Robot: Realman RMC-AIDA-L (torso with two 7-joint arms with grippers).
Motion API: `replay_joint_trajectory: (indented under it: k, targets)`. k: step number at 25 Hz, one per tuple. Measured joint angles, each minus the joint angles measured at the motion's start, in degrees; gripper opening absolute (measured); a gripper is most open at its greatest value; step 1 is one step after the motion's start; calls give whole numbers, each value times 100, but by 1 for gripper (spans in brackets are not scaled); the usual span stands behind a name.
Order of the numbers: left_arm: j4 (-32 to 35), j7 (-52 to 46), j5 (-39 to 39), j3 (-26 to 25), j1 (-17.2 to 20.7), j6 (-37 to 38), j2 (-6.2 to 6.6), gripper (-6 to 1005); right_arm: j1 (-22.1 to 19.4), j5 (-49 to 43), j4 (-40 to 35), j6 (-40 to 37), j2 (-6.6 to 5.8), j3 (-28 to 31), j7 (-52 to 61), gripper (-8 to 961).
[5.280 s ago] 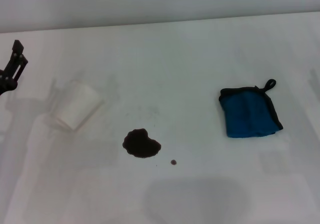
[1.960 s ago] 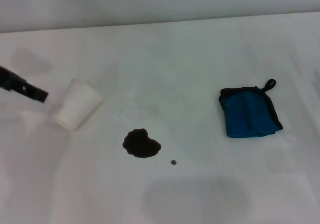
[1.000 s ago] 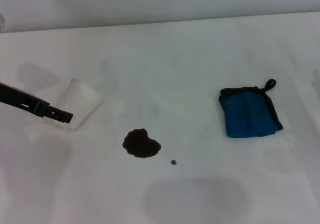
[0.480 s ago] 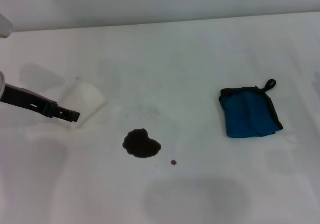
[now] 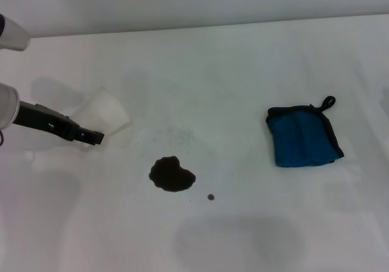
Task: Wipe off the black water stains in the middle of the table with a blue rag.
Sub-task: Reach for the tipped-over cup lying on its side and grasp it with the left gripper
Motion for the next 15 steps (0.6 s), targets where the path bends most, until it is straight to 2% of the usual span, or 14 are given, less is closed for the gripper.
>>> replay_joint_trajectory:
  k: [7, 15]
  targets:
    - [9, 104, -95, 0, 0, -37, 1, 874, 0, -1, -1, -3, 0, 0, 0, 870]
    - [-41, 212, 111, 9, -177, -9, 24, 873, 33, 2, -16, -17, 0, 0, 0, 870]
